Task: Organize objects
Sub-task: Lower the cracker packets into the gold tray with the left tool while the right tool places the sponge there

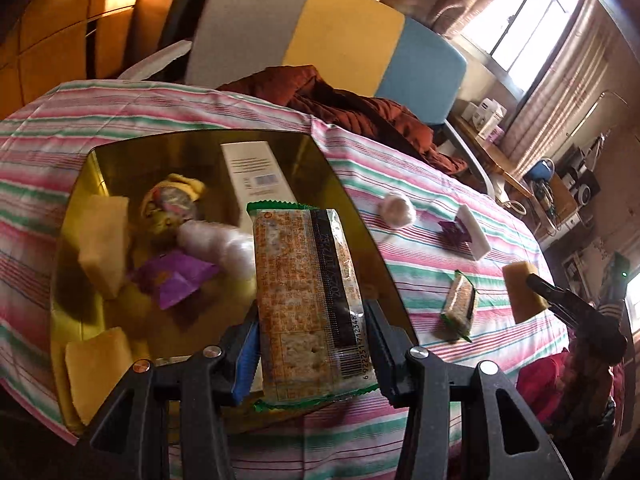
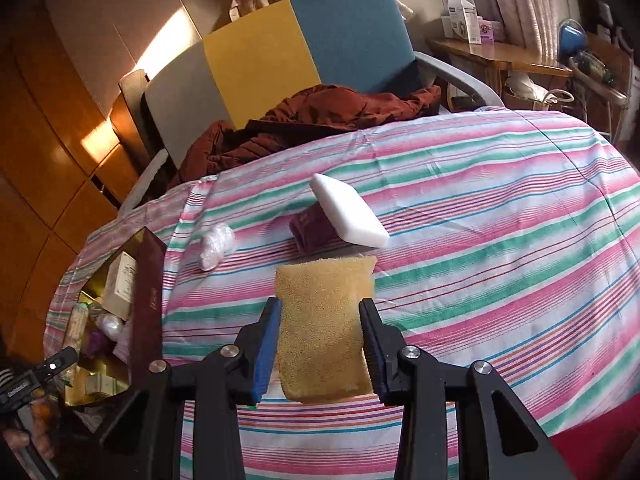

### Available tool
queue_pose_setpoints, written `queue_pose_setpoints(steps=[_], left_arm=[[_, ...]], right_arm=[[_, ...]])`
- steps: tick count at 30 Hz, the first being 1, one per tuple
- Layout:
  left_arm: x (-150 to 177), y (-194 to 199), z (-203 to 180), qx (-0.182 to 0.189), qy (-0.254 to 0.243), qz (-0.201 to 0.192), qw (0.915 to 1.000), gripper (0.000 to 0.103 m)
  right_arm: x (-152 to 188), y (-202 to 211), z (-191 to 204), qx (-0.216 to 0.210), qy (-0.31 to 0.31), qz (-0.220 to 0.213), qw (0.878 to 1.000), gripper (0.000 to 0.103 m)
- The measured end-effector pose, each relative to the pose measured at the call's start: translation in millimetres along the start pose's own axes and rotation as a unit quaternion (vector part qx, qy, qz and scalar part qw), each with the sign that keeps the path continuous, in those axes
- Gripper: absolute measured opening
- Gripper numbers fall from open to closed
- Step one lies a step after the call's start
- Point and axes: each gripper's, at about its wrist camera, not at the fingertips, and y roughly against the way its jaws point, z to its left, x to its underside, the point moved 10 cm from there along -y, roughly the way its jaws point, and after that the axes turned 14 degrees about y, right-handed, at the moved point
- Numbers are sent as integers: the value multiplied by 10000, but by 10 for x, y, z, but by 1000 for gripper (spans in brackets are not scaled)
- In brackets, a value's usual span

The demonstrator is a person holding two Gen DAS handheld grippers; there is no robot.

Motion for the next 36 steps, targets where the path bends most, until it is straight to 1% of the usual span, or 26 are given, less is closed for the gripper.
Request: queue_pose_setpoints(steps=[2, 5, 8, 12, 15, 17, 19, 20, 21, 22, 25, 27, 30, 32, 36], left_arm=[[-10, -20, 138, -48, 149, -19, 9999, 48], [33, -60, 212, -85, 241, -39, 9997, 48], [93, -110, 159, 4, 171, 24, 9999, 48], [183, -184, 54, 99, 54, 101, 9999, 49], [236, -270, 62, 91, 141, 216, 9996, 48], [288, -324, 36, 151, 155, 283, 9994, 49], [333, -361, -41, 244, -28, 327, 9992, 48], [364, -381, -74, 287, -64, 381, 9988, 49], [388, -394, -99, 356, -54, 427, 9984, 53], [411, -406, -121, 421, -68, 484, 9979, 54], [398, -388, -82, 438, -6, 422, 9981, 58], [354, -335, -9, 455, 152, 366, 9982, 59], [272, -186, 110, 467, 262, 157, 9984, 60], [225, -68, 195, 462, 317, -16, 9984, 60], [157, 161, 429, 307, 461, -355, 9978, 60]], right_arm=[[-44, 82, 223, -198, 130, -132, 9996, 39], [-106, 149, 643, -468, 433, -255, 9976, 39], [-185, 165, 1129, -739, 842, -315, 9932, 39], [-299, 181, 1691, -1105, 1236, -440, 9852, 39], [-428, 226, 2018, -1235, 1467, -593, 9797, 39], [-515, 264, 2226, -1319, 1645, -681, 9751, 39], [-583, 304, 2401, -1394, 1821, -743, 9705, 39], [-603, 305, 2506, -1456, 1928, -726, 9677, 39], [-615, 300, 2581, -1460, 2020, -706, 9659, 39], [-626, 286, 2656, -1446, 2124, -682, 9640, 39], [-648, 228, 2804, -1415, 2326, -594, 9604, 39], [-659, 155, 2854, -1368, 2388, -480, 9602, 39], [-653, 33, 2912, -1245, 2545, -297, 9586, 40], [-616, -72, 2987, -1251, 2667, -123, 9555, 42], [-531, -292, 3167, -1257, 2881, 144, 9492, 42]])
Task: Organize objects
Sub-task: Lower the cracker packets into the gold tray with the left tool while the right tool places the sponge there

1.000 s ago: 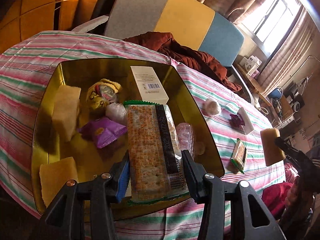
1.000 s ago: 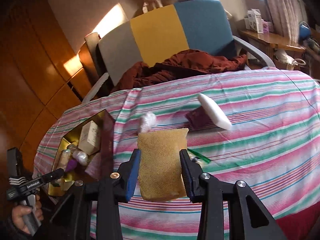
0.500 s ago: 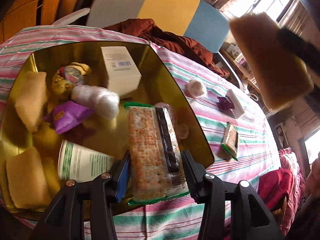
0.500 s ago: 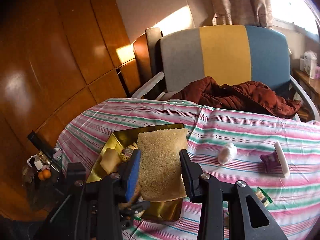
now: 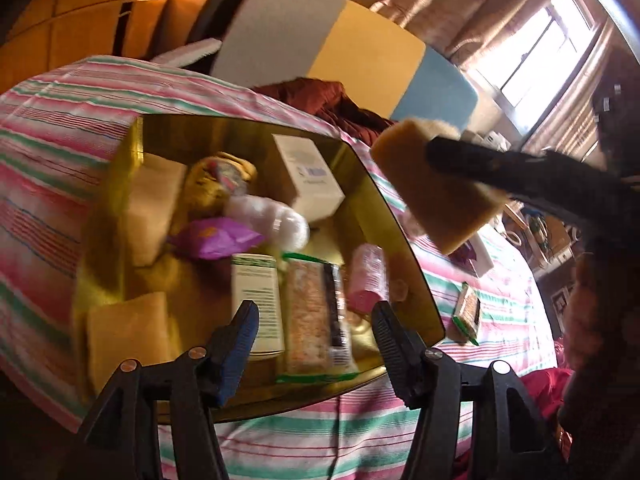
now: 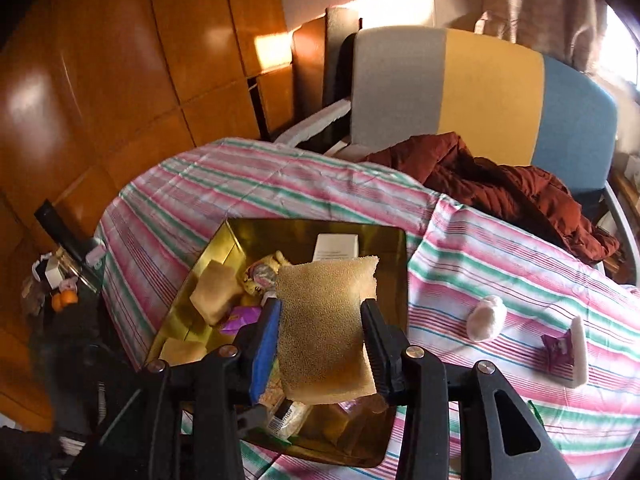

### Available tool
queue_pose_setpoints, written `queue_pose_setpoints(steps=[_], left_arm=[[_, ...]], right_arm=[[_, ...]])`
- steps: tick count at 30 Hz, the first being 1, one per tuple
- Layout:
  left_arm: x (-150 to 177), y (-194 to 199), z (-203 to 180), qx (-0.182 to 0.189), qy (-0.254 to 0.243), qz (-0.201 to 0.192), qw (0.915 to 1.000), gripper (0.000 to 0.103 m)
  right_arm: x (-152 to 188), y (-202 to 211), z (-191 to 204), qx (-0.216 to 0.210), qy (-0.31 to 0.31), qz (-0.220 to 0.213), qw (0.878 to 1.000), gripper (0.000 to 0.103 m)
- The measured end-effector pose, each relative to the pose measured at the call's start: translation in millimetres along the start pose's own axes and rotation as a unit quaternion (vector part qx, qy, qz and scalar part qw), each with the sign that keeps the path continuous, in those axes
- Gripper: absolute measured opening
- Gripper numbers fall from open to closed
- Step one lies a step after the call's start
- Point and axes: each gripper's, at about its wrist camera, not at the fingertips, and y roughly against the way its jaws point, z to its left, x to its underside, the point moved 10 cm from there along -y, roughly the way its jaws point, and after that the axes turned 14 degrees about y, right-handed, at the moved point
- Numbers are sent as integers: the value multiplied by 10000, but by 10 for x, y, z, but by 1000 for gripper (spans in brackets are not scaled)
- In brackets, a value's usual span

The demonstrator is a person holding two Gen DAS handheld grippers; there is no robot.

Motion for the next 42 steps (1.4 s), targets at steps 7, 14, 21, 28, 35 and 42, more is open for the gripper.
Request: queue_pose_setpoints(steps=[7, 14, 21, 28, 35, 42], left_arm=[[-86, 206, 293, -218, 192, -231, 9993, 59], [-123, 257, 358, -384, 165, -413, 9983, 59], [-200, 394, 418, -758, 76, -788, 9940, 59], [-296, 556, 459, -1148, -43, -1177, 9864, 59], [-375, 733, 425, -1445, -207, -1565, 9768, 59], [-394, 830, 413, -1532, -224, -1729, 9727, 60]], right_arm=[[-166, -356, 295, -116, 185, 61, 9997, 66], [-327, -215, 382, -59, 101, -498, 9987, 94], [-162, -55, 349, 464, 155, -612, 9969, 102], [69, -44, 327, 545, 99, -491, 9973, 102], [253, 92, 389, 795, 243, -544, 9951, 102], [344, 231, 412, 951, 276, -639, 9930, 102]])
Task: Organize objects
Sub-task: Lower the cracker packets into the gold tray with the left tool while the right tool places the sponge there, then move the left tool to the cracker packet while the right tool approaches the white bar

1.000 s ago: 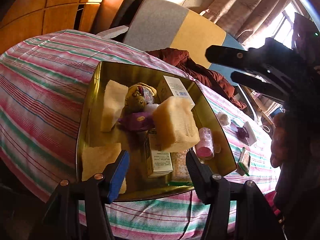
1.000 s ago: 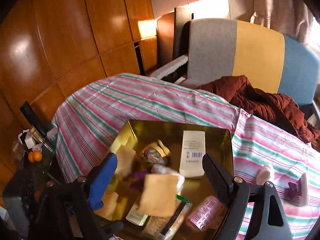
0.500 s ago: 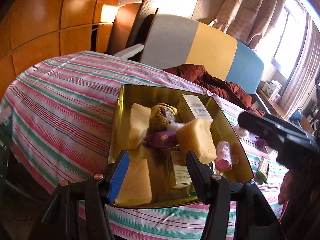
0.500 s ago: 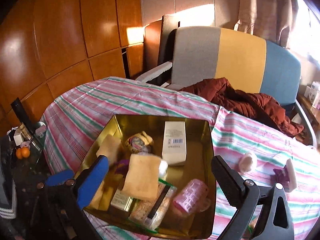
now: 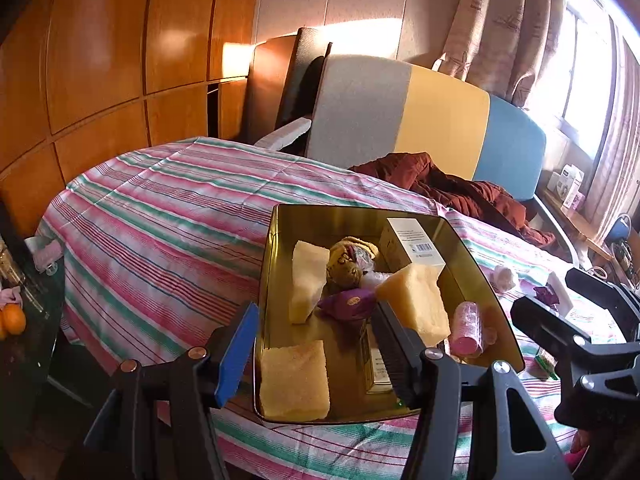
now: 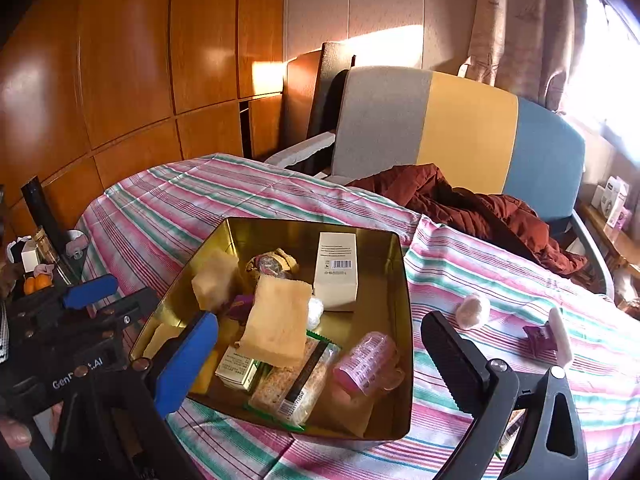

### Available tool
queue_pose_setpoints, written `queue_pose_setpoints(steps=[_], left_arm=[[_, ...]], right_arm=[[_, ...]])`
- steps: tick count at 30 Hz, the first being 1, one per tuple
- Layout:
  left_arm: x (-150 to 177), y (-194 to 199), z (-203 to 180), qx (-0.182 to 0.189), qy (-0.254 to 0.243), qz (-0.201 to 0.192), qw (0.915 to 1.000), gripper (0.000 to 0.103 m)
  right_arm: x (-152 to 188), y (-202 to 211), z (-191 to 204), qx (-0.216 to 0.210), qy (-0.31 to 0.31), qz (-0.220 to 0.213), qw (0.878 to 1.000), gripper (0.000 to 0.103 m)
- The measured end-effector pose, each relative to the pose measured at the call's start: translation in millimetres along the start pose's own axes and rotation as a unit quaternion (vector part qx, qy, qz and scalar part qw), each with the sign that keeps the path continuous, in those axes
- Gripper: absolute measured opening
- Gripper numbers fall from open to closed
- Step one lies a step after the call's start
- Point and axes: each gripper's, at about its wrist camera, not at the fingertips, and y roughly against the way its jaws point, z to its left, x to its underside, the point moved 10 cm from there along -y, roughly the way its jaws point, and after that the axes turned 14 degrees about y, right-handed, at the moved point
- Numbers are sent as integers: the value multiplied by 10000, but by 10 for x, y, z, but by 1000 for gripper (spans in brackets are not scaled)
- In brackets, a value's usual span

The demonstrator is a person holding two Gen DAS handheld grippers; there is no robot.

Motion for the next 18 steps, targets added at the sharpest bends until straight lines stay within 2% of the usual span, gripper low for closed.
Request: queue_pose_setpoints(steps=[4, 6, 18], left_arm=[[-1, 48, -48, 88, -49, -67, 9999, 60], [-4, 58, -70, 14, -140, -100, 9999, 60], [132, 72, -362, 211, -674, 71, 9975, 60]], right_arm=[[55, 36, -23, 28, -41, 14, 10000, 102], [93, 47, -55, 28, -97, 26, 9999, 102], [306, 80, -306, 134, -419, 150, 9989, 102]])
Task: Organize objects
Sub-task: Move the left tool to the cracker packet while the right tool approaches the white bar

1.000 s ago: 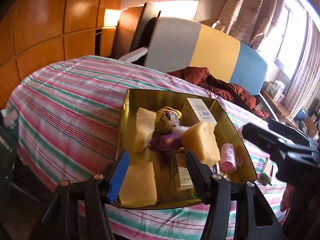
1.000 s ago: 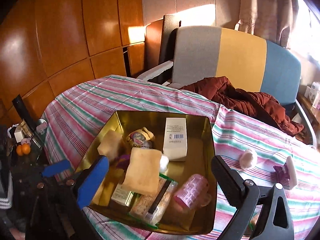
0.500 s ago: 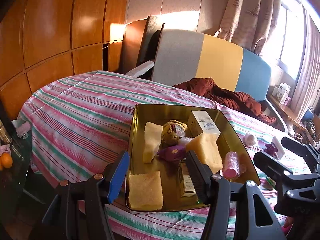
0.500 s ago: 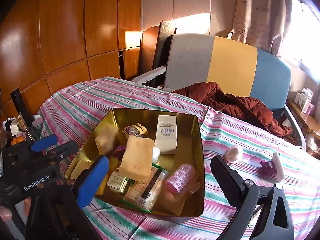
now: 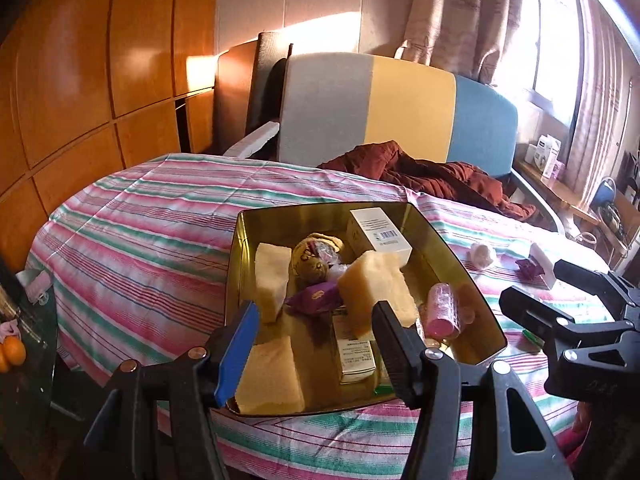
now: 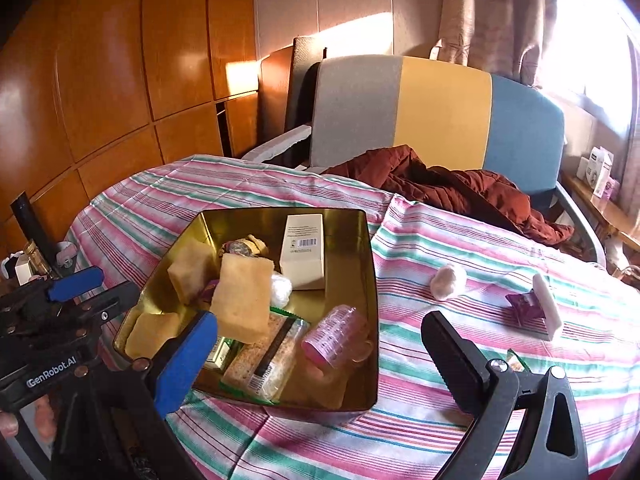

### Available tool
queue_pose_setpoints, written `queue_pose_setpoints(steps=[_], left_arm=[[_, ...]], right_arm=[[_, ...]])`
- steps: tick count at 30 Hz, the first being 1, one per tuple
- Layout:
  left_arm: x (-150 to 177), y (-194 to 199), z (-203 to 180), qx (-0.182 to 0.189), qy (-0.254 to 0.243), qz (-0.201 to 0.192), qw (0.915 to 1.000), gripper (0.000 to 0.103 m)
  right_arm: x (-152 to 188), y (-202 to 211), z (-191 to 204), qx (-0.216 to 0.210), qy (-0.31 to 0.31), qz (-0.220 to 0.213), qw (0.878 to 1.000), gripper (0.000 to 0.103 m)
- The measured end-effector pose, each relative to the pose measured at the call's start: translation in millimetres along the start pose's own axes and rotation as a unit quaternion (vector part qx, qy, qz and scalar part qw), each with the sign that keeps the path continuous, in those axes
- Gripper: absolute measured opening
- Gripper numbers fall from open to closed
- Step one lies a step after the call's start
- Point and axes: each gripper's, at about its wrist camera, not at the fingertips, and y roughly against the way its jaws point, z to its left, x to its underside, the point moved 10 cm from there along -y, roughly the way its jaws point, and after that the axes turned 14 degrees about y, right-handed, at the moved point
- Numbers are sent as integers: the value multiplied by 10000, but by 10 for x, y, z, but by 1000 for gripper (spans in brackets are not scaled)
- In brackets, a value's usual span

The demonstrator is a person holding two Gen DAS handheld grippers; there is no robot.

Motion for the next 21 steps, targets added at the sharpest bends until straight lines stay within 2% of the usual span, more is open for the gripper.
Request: queue_pose_setpoints(steps=[6, 10, 21], left_arm=[[-10, 28, -118, -15, -258, -74, 9996, 60], [11, 19, -227, 102, -391, 0, 9992, 60], [149, -39, -537, 305, -780, 204, 9963, 61]], right_arm=[[68, 20, -189, 127, -122, 36, 9998, 102], [136, 29, -413, 282, -255, 95, 9992, 102], [358, 172, -1379, 903, -809, 258, 9923, 102]])
